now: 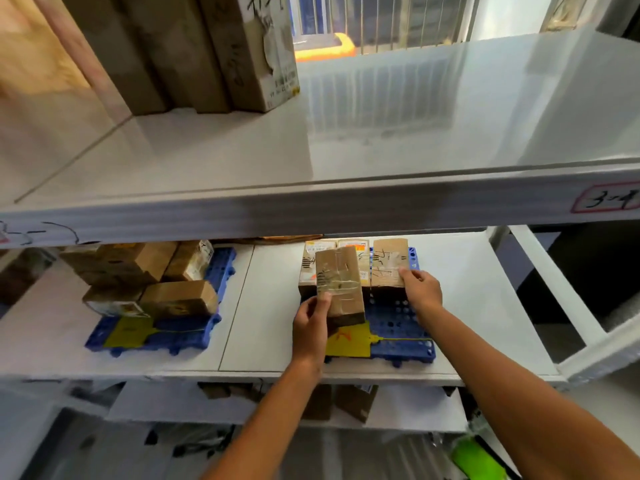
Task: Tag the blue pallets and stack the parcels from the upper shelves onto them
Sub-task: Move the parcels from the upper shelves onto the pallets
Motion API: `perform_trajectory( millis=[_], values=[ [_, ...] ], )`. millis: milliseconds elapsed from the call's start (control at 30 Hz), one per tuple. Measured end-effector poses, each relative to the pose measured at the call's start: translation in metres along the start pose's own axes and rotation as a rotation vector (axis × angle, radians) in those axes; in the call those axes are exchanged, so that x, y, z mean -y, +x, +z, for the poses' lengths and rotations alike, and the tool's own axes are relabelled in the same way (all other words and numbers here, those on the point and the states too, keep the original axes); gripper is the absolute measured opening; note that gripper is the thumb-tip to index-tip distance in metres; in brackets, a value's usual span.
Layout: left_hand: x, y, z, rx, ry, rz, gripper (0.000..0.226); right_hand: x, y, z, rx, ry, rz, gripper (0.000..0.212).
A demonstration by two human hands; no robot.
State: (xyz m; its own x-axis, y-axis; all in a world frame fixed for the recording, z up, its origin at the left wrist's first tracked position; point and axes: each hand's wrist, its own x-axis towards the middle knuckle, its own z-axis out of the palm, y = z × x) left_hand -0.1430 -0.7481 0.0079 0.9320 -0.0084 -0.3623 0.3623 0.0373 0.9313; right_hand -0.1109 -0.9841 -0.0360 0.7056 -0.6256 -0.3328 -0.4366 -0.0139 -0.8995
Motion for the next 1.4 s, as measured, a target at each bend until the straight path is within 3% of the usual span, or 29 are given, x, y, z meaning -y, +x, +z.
perform_trajectory(
  millis=[233,367,467,567,667,800,900,1000,1200,1400],
  values=[
    [0.004,0.012,-0.007,-0.033,0.012,0.042,0.03,-0.004,0.01,0.0,0.027,-0.165,-0.047,0.038],
    [-0.001,0.023,-0.009,-0.045,0.017,0.058,0.022,0.0,0.002,0.001,-0.163,-0.202,-0.101,0.039],
    [-0.013,0.038,-0.013,-0.072,0.015,0.098,0.024,0.01,-0.012,0.011,-0.246,-0.158,-0.319,0.027],
    [-0.028,0.062,-0.017,-0.125,0.051,0.162,0.036,0.021,-0.031,0.028,-0.085,-0.147,-0.514,0.02],
    [-0.039,0.089,-0.018,-0.157,0.158,0.167,0.03,0.019,-0.049,0.044,0.039,-0.135,-0.597,0.022],
    [-0.038,0.115,-0.011,-0.134,0.341,0.19,0.033,0.002,-0.063,0.051,0.123,-0.109,-0.569,0.024],
    [-0.033,0.123,-0.008,-0.189,0.447,0.177,0.045,-0.015,-0.068,0.047,0.16,-0.124,-0.563,0.026],
    [-0.029,0.121,-0.008,-0.246,0.566,0.212,0.041,-0.026,-0.069,0.035,0.16,-0.137,-0.555,0.024],
    [-0.03,0.117,-0.014,-0.343,0.571,0.205,0.04,-0.021,-0.065,0.022,0.134,-0.121,-0.525,0.022],
    [-0.046,0.095,-0.023,-0.298,0.586,0.325,0.042,0.004,-0.073,0.035,0.225,-0.166,-0.5,0.036]
  ],
)
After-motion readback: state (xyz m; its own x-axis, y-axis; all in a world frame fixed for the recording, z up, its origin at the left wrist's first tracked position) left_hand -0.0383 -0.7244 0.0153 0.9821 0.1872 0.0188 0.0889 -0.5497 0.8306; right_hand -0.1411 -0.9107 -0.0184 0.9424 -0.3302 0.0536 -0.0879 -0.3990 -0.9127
